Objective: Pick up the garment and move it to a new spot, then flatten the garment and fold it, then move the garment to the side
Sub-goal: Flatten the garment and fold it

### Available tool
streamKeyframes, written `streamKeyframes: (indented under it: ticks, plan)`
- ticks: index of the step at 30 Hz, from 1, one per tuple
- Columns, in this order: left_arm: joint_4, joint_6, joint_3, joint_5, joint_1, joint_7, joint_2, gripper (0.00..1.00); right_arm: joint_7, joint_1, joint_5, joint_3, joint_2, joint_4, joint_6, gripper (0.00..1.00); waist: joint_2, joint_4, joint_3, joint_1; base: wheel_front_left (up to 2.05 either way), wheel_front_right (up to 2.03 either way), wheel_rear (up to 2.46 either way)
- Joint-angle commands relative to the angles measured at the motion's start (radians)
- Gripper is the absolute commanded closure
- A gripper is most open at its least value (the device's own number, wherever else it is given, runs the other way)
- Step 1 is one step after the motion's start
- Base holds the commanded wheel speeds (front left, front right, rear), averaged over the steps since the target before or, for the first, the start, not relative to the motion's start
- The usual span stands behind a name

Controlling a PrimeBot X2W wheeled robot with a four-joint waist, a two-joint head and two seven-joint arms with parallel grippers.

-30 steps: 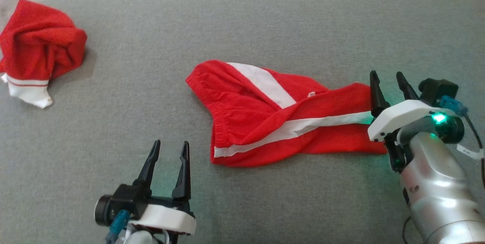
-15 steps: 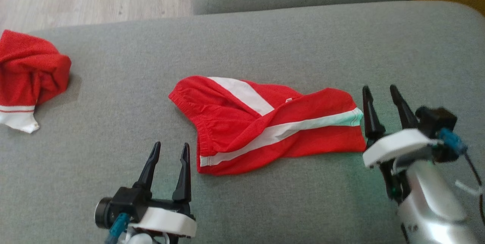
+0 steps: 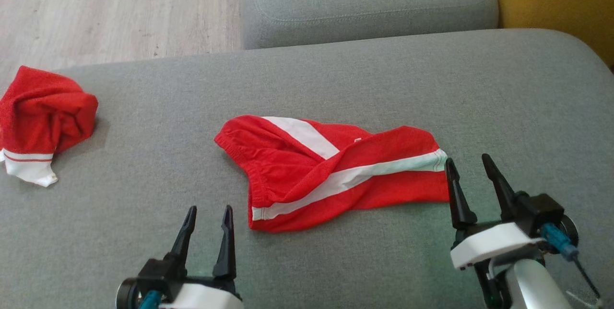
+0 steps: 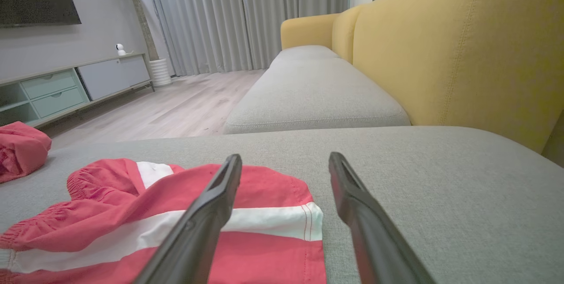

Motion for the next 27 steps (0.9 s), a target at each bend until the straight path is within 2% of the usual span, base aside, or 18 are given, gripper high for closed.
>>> streamKeyframes:
  ticks: [1, 13, 27]
  plan:
    - [-0.022, 0.009, 0.042, -0.007, -0.016, -0.012, -0.002, 0.0, -0.007, -0.015, -0.019, 0.019, 0.009, -0.051, 0.008, 0.0, 0.0, 0.004, -0.004, 0.0001, 0.0, 0.0, 0.0]
    - [-0.007, 0.029, 0.059, -0.027, 0.003, -0.012, 0.002, 0.0, 0.014, 0.047, 0.005, 0.036, 0.013, -0.102, 0.008, 0.0, 0.0, 0.015, -0.013, 0.0001, 0.0, 0.0, 0.0]
    - [-0.001, 0.023, 0.041, -0.033, -0.008, -0.006, 0.011, 0.0, 0.017, 0.04, 0.018, 0.04, 0.013, -0.099, 0.008, 0.0, 0.0, 0.015, -0.001, 0.0001, 0.0, 0.0, 0.0]
